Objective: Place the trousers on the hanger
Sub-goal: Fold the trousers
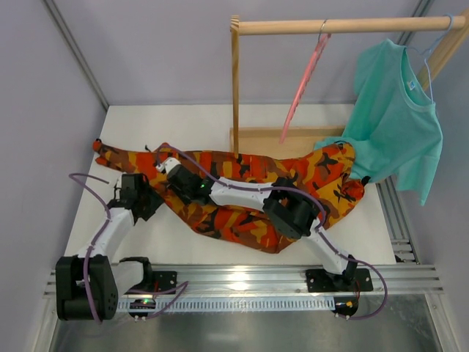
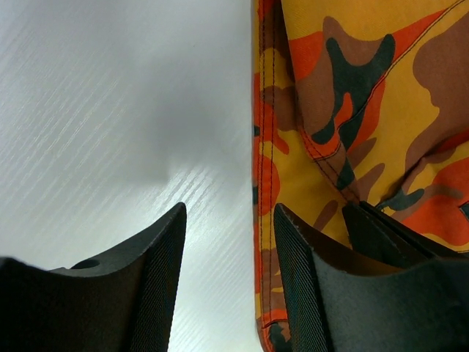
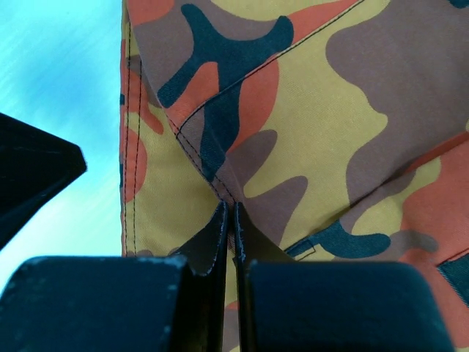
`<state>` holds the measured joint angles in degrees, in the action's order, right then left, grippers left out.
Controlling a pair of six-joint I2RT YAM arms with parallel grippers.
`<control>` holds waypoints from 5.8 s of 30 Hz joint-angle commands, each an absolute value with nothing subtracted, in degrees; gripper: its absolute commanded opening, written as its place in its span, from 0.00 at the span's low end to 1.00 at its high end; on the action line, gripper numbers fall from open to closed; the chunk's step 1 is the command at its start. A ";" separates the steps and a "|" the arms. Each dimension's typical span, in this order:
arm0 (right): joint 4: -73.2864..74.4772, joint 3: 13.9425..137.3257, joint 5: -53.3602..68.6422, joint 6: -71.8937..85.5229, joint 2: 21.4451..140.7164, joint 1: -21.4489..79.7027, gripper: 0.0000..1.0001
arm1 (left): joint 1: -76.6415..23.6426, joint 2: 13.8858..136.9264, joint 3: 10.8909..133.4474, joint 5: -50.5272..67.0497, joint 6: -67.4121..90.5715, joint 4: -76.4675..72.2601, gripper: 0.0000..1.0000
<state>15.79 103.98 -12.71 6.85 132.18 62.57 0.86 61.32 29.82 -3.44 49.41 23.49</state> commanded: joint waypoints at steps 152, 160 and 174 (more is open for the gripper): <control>16.96 85.25 -11.77 17.32 103.01 56.60 0.19 | 30.94 85.42 49.57 -8.96 42.80 32.87 0.72; 17.84 85.17 -12.83 16.79 103.27 56.51 0.19 | 28.48 92.72 53.88 -19.58 44.21 39.72 0.63; 18.37 84.38 -13.18 16.79 102.39 56.51 0.20 | 31.80 92.90 53.00 -35.76 45.27 46.40 0.00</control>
